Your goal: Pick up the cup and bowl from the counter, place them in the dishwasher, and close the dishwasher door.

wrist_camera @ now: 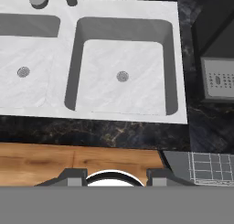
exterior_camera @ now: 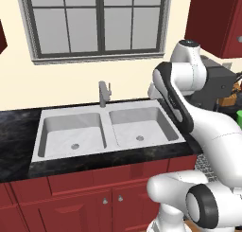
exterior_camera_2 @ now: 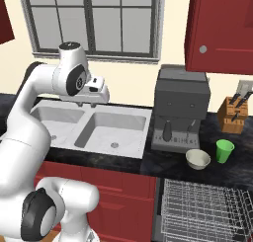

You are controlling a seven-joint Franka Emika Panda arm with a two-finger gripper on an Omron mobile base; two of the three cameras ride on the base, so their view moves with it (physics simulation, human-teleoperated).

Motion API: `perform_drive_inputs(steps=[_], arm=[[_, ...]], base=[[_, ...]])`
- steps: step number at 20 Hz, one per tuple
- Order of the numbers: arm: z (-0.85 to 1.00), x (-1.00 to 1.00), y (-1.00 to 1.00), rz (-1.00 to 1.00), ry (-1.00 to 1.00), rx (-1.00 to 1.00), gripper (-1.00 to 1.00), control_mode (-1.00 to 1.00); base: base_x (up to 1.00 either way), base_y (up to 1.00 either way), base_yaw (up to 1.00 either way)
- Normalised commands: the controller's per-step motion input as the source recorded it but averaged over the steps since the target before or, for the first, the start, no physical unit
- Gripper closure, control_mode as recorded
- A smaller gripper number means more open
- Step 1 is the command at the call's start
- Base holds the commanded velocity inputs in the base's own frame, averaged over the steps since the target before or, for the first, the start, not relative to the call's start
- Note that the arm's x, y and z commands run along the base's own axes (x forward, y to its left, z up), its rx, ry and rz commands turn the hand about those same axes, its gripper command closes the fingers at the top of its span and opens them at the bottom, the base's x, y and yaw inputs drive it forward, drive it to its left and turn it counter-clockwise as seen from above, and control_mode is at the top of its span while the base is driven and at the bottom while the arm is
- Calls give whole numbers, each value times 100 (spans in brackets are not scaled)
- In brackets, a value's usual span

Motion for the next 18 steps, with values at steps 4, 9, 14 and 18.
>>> perform_drive_inputs(steps=[4, 9, 14, 18], arm=[[-9, 0, 0, 0, 0, 0, -100, -100], [-21, 0, 0, 0, 0, 0, -100, -100], [-26, 0, 0, 0, 0, -1, -100, -100], [-36, 0, -7, 0, 0, 0, -100, -100]], base=[[0, 0, 0], [0, 0, 0], [0, 0, 0], [0, 0, 0]])
